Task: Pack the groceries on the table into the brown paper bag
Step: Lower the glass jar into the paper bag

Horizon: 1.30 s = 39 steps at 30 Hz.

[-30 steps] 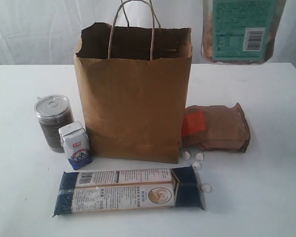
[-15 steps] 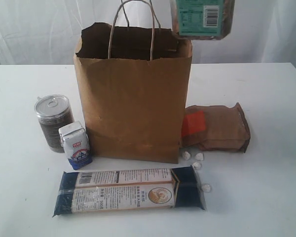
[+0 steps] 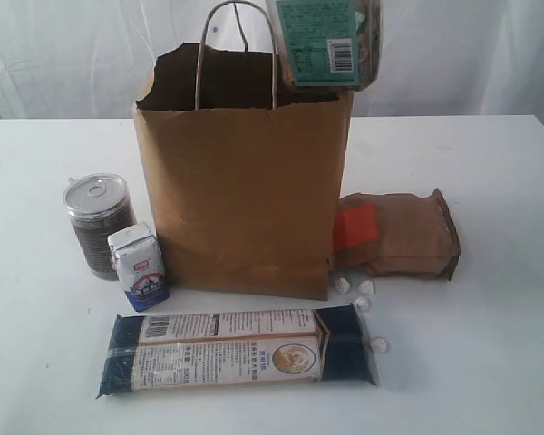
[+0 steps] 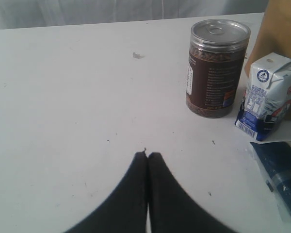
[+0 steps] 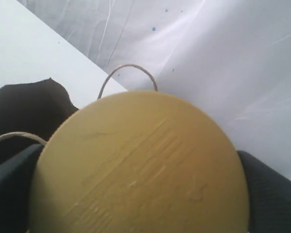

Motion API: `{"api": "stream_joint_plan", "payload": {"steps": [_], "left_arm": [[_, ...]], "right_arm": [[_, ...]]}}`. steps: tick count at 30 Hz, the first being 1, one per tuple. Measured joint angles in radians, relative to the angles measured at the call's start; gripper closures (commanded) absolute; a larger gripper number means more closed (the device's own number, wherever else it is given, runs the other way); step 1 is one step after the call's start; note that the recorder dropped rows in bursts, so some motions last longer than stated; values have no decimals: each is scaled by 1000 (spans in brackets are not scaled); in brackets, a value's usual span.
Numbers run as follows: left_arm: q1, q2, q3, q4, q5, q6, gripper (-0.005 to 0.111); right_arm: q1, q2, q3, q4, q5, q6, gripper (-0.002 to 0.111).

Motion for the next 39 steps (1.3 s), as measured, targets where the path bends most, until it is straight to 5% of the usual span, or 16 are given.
{"api": "stream_joint_plan", "payload": {"steps": [21, 39], "left_arm": [[0, 0, 0, 0, 0, 0, 107], [0, 0, 0, 0, 0, 0, 107]], "right_arm": [[0, 31, 0, 123, -196, -146, 108], [0, 121, 0, 335, -168, -148, 108]]}}
